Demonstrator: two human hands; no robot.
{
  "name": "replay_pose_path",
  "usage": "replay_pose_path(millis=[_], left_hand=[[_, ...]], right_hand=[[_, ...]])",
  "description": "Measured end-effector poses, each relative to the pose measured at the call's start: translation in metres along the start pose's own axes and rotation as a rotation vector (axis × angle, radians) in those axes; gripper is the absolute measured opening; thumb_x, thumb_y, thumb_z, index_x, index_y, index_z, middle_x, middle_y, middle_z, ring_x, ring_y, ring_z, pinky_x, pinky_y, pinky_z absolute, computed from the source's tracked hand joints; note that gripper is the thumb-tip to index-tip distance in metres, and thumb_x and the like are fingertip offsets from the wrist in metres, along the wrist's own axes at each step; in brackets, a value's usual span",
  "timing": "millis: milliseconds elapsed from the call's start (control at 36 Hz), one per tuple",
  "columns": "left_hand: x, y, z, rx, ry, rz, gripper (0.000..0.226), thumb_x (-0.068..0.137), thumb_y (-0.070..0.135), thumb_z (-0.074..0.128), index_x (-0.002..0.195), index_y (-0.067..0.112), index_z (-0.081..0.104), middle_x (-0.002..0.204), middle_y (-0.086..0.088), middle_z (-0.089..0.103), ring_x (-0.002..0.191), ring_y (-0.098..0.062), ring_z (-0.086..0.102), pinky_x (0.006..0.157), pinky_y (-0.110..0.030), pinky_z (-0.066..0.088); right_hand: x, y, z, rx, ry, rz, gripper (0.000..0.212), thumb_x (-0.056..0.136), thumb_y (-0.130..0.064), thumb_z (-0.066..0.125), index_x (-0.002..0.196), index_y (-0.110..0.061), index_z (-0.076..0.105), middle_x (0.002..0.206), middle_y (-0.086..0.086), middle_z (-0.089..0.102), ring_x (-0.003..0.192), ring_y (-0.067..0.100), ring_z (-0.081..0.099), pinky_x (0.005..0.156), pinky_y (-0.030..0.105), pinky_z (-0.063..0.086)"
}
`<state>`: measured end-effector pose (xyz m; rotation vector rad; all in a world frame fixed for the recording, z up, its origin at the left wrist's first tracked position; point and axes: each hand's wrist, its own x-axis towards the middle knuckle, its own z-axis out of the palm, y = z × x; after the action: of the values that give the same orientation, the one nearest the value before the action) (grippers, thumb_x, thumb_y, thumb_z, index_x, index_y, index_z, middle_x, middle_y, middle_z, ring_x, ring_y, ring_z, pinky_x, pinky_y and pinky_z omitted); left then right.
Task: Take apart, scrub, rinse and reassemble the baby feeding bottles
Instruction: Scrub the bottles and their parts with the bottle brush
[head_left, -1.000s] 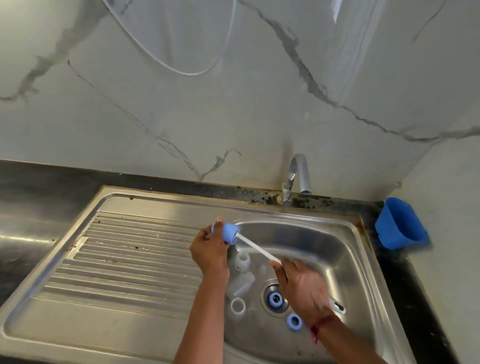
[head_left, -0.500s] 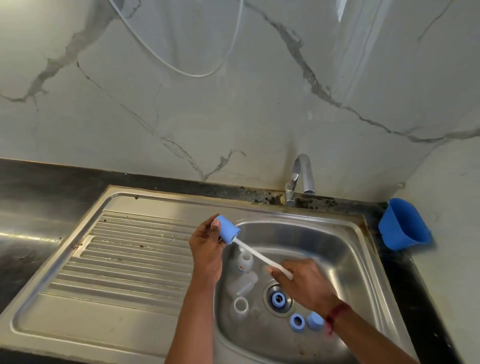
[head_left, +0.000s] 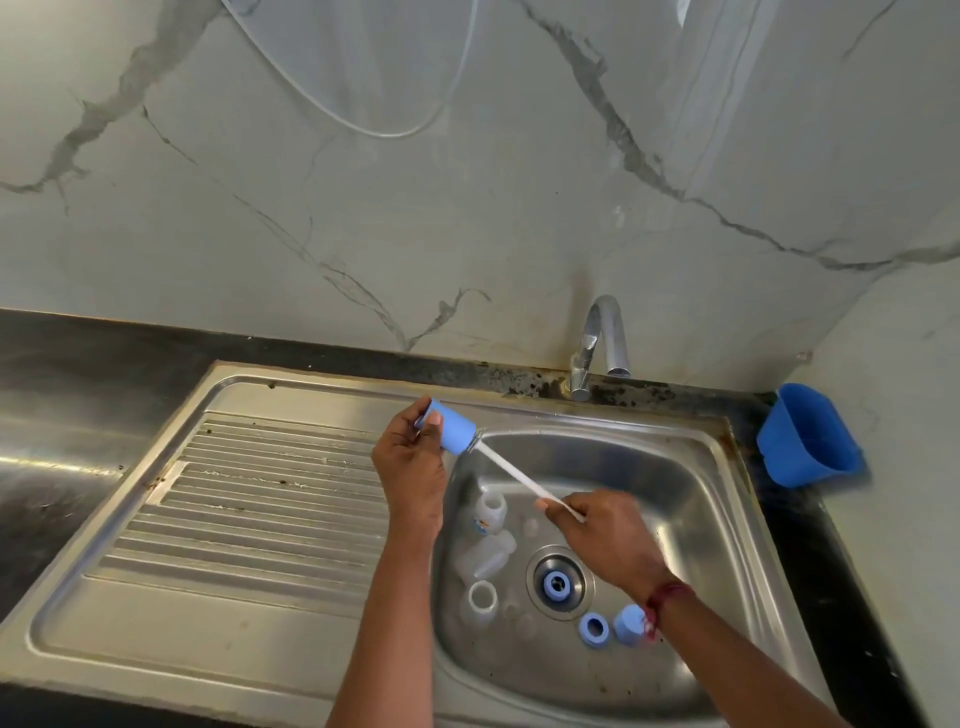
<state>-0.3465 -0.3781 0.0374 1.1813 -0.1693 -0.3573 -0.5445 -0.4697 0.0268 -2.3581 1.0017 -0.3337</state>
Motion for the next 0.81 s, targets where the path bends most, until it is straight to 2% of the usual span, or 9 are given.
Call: replay_pose_path(millis=[111,167,278,361,444,528,583,667,806], left_hand=[[0.002,-0.002,-0.012,0.067,-0.105,-0.016,0.018,0.091,0.009,0.067,0.103,0.021,0.073,0.094,0.002,0.072,0.096,-0.02,0.063,0.095,-0.053,0.05],[0.002,0.0,-0.015,0.03,-0.158,-0.04,0.019,0.085,0.023,0.073,0.103,0.02,0.074,0.093,0.005,0.074,0.1,-0.024,0.064,0.091,-0.047,0.053],[0.004,-0.003,-0.022,-0.069,-0.179,-0.08,0.072,0.055,0.06,0.09,0.105,0.011,0.073,0.103,-0.016,0.07,0.097,-0.031,0.067,0.078,-0.038,0.061],[0.004,-0.006,-0.024,-0.139,-0.174,-0.122,0.084,0.049,0.059,0.093,0.108,0.004,0.07,0.107,-0.022,0.067,0.101,-0.039,0.064,0.08,-0.039,0.061],[0.003,-0.007,-0.022,-0.193,-0.131,-0.163,0.09,0.042,0.058,0.095,0.108,0.002,0.068,0.101,-0.015,0.072,0.101,-0.035,0.067,0.082,-0.04,0.061],[0.003,-0.007,-0.02,-0.225,-0.076,-0.172,0.087,0.041,0.055,0.097,0.105,0.002,0.068,0.095,-0.01,0.074,0.097,-0.032,0.07,0.083,-0.043,0.06],[0.002,-0.006,-0.019,-0.244,-0.05,-0.17,0.076,0.051,0.048,0.095,0.105,0.002,0.068,0.095,-0.011,0.074,0.096,-0.032,0.07,0.082,-0.043,0.061],[0.002,-0.003,-0.016,-0.237,-0.045,-0.166,0.034,0.079,0.02,0.073,0.106,0.001,0.067,0.088,-0.005,0.075,0.092,-0.026,0.07,0.077,-0.036,0.062],[0.0,-0.001,-0.018,-0.223,-0.054,-0.154,0.019,0.093,-0.001,0.059,0.111,-0.002,0.065,0.091,-0.006,0.073,0.092,-0.024,0.069,0.078,-0.037,0.062]], right_hand=[[-0.006,0.0,0.0,-0.053,-0.09,-0.026,0.056,0.094,-0.052,0.056,0.052,-0.018,0.043,0.044,-0.003,0.038,0.042,0.011,0.038,0.05,0.018,0.035],[-0.009,0.005,0.001,-0.036,-0.088,-0.071,0.057,0.094,-0.056,0.054,0.054,-0.017,0.046,0.045,-0.003,0.04,0.046,0.01,0.042,0.048,0.017,0.033],[-0.013,0.018,0.009,0.022,-0.061,-0.161,0.06,0.091,-0.066,0.045,0.055,-0.017,0.047,0.048,0.002,0.046,0.047,0.014,0.039,0.048,0.017,0.029],[-0.016,0.023,0.012,0.025,-0.022,-0.174,0.057,0.09,-0.07,0.04,0.055,-0.024,0.04,0.048,-0.005,0.042,0.048,0.013,0.039,0.049,0.016,0.03],[-0.017,0.026,0.015,0.055,0.01,-0.138,0.061,0.089,-0.073,0.038,0.056,-0.021,0.044,0.048,-0.006,0.043,0.048,0.012,0.041,0.049,0.016,0.032],[-0.015,0.024,0.015,0.052,0.072,-0.121,0.058,0.089,-0.07,0.042,0.053,-0.025,0.04,0.045,-0.008,0.041,0.047,0.011,0.042,0.048,0.016,0.031],[-0.013,0.022,0.015,0.043,0.101,-0.104,0.057,0.09,-0.067,0.045,0.052,-0.025,0.036,0.045,-0.01,0.042,0.045,0.012,0.041,0.047,0.018,0.031],[-0.011,0.022,0.014,0.054,0.103,-0.079,0.058,0.091,-0.063,0.047,0.051,-0.023,0.035,0.044,-0.008,0.04,0.044,0.013,0.038,0.046,0.022,0.031],[-0.009,0.018,0.014,0.028,0.003,-0.031,0.059,0.093,-0.055,0.054,0.05,-0.017,0.041,0.042,-0.004,0.035,0.046,0.012,0.039,0.048,0.02,0.031]])
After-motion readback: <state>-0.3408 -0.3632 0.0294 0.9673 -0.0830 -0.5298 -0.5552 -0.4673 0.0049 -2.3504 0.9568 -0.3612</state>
